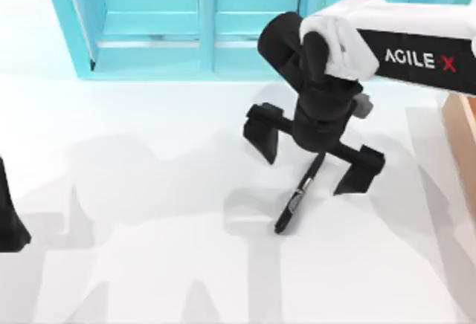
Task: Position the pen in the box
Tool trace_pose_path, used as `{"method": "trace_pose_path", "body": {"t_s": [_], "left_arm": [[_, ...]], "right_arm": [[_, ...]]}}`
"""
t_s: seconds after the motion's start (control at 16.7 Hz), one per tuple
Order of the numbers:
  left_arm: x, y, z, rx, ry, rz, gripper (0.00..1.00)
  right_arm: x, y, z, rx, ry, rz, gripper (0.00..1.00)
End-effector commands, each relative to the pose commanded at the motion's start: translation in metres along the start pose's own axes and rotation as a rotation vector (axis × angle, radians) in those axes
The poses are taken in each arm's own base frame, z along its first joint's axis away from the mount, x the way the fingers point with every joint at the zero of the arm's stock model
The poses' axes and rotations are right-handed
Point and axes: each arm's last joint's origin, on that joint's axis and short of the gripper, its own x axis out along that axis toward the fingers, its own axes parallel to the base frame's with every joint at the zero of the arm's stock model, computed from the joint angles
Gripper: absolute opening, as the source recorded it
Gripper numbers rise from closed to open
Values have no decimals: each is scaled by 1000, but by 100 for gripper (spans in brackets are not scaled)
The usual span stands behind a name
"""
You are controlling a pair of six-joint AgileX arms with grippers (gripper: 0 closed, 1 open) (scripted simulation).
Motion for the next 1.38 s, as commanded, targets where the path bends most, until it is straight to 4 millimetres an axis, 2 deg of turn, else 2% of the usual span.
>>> {"method": "trace_pose_path", "body": {"t_s": [0.12, 0.24, 0.48, 1.26, 1.38], "left_arm": [[0, 0, 0, 0, 0, 0, 100], [0, 0, 0, 0, 0, 0, 100], [0, 0, 0, 0, 0, 0, 100], [0, 0, 0, 0, 0, 0, 100], [0, 0, 0, 0, 0, 0, 100]], "right_arm": [[24, -1, 0, 0, -1, 2, 100], [39, -3, -1, 0, 0, -1, 100], [42, -3, -1, 0, 1, -2, 100], [42, -3, -1, 0, 1, -2, 2], [42, -3, -1, 0, 1, -2, 0]]}}
